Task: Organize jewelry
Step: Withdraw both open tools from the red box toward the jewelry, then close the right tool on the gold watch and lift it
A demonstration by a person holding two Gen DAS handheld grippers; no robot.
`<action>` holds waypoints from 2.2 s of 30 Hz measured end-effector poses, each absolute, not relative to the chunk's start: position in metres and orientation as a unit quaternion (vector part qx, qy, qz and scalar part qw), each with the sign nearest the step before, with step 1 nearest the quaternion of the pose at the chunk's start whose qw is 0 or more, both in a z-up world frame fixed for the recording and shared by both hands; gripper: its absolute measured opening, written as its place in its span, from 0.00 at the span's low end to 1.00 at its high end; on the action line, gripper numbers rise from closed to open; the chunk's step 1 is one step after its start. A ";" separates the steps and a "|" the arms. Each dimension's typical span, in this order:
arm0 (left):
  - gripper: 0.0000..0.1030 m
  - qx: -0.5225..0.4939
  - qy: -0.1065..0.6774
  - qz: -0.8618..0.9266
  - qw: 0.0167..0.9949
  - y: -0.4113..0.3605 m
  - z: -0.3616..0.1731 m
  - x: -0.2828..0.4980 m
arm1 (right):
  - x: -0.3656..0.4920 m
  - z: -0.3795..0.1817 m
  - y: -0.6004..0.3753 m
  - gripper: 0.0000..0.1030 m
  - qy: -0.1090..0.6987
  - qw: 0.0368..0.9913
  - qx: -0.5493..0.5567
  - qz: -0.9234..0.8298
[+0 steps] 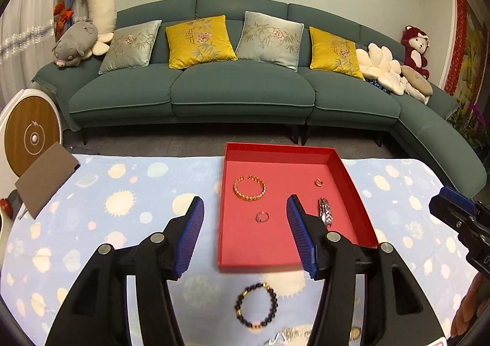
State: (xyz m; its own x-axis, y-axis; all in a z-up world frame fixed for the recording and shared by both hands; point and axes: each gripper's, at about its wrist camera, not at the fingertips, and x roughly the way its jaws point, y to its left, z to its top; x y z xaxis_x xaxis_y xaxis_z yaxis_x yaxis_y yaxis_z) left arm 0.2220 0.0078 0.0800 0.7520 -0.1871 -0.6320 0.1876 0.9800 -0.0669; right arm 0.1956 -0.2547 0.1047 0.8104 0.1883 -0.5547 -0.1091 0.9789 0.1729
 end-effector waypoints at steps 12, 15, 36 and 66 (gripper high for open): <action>0.55 -0.058 0.434 -0.088 0.895 0.045 0.006 0.125 | 0.089 0.021 -0.232 0.47 0.377 0.920 0.032 0.104; 0.55 -0.042 0.448 -0.085 0.889 0.044 -0.014 0.122 | 0.090 0.000 -0.216 0.47 0.386 0.915 -0.022 0.115; 0.55 -0.029 0.454 -0.077 0.887 0.054 -0.035 0.125 | 0.136 -0.054 -0.205 0.38 0.445 0.879 -0.041 0.166; 0.55 -0.035 0.443 -0.130 0.886 0.022 -0.025 0.126 | 0.115 -0.019 -0.226 0.21 0.421 0.892 0.037 0.162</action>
State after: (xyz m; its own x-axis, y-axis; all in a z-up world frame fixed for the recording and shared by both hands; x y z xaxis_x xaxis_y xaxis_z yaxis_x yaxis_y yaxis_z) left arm 0.1262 0.0217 -0.0254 0.5733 -0.2614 -0.7765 0.1986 0.9638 -0.1778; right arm 0.1145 -0.2265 -0.0185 0.5930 0.3189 -0.7393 -0.2574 0.9451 0.2012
